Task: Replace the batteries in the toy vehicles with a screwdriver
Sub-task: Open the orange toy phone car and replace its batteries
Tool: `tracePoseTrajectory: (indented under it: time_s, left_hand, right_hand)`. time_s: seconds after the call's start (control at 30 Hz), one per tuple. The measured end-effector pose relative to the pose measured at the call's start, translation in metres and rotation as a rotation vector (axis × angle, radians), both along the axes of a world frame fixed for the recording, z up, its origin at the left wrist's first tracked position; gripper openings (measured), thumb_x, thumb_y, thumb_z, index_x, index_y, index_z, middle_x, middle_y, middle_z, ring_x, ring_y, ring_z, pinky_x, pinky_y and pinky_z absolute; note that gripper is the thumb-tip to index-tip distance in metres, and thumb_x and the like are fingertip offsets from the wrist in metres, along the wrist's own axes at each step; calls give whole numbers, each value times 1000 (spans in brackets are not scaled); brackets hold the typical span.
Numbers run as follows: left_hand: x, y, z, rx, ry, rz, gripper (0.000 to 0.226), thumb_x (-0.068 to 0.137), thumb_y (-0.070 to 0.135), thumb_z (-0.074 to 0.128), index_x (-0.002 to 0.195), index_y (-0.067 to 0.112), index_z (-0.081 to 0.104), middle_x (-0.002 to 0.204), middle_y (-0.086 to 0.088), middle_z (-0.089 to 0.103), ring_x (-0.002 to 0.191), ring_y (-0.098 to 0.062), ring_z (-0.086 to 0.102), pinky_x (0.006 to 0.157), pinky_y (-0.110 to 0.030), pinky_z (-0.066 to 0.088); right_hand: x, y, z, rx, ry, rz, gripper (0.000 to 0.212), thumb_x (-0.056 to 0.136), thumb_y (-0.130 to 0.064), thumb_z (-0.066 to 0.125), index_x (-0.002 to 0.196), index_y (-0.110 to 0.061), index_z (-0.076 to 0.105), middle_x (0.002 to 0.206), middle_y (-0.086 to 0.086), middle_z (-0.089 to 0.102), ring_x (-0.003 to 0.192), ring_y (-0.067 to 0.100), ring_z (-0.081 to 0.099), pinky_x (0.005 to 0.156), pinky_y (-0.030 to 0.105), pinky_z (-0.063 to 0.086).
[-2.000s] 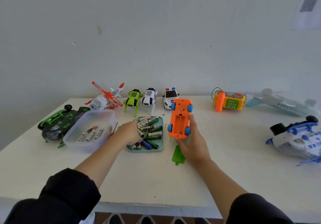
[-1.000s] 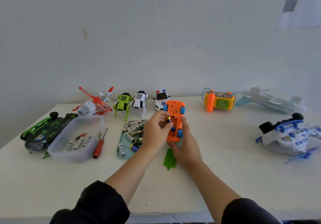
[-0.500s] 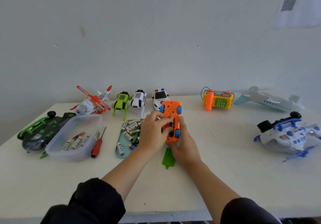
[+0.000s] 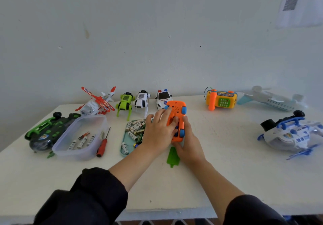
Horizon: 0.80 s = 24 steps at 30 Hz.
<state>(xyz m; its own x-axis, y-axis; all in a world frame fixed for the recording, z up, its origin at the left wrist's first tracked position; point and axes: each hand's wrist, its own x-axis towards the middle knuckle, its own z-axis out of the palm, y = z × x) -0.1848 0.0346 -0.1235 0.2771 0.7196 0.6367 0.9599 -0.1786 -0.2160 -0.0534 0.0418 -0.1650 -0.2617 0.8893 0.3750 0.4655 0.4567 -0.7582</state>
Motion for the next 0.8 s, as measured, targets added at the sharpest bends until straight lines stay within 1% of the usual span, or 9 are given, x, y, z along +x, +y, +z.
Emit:
tracePoseTrajectory:
  time_s: [0.07,0.1,0.17,0.23,0.3,0.4,0.57,0.7,0.8]
  left_hand:
    - [-2,1,3,-74,32,12,31,78,34,70,107,21,68,128,-12,57,116,-28,44,83,-48,46]
    - [-1,0,7,-124,37,27,36,78,35,72,111,23,66,133,-12,53,120,-29,43,86,-50,45]
    - [-2,-4,12,-225,44,32,43,90,40,57,131,32,52,151,-11,31,135,-31,30,100,-54,32]
    - [-7,-7,16,-335,-35,43,46,98,42,41,143,40,32,157,-7,8,141,-29,10,110,-49,16]
    - [-9,-13,16,-368,-198,-6,46,97,37,46,142,38,37,156,-5,12,141,-25,9,112,-40,12]
    - [-4,-18,16,-344,-402,-57,43,92,32,57,134,33,50,151,-2,25,138,-22,18,110,-36,17]
    - [8,-16,15,-328,-337,2,39,95,26,50,134,31,51,148,-7,29,138,-26,20,106,-43,23]
    - [13,-13,21,-359,-432,23,30,95,23,49,123,28,58,139,-9,35,132,-25,31,103,-43,28]
    - [18,-11,28,-398,-367,62,26,96,23,44,119,28,57,134,-7,34,129,-23,30,104,-45,26]
  right_hand:
    - [1,0,-1,-25,10,-8,88,86,-10,64,149,-24,3,143,3,44,115,25,56,77,20,38]
    - [1,0,-1,-36,25,-11,88,86,-10,64,149,-24,4,143,2,45,114,25,56,77,19,38]
    - [2,-1,-2,-56,52,-17,87,86,-8,64,149,-24,6,143,1,45,116,23,55,77,17,37]
    - [1,-2,-1,-67,63,-17,87,87,-9,63,148,-28,5,144,0,44,118,22,54,81,17,38]
    - [0,-3,1,-65,68,-2,87,87,-10,64,142,-37,3,144,-3,43,120,20,53,82,13,36]
    - [-1,-4,2,-46,50,-3,86,86,-10,64,136,-41,1,145,-4,41,120,20,53,77,10,33]
    - [0,-4,3,-70,31,-27,88,88,-9,62,149,-27,1,139,1,48,113,21,56,72,11,33]
    - [-1,-2,-1,-37,-8,-43,87,86,-11,63,150,-22,4,135,6,52,108,25,59,73,19,36]
    - [-1,-3,-1,-62,-1,-52,89,85,-9,64,150,-22,5,137,6,52,112,25,57,78,20,37]
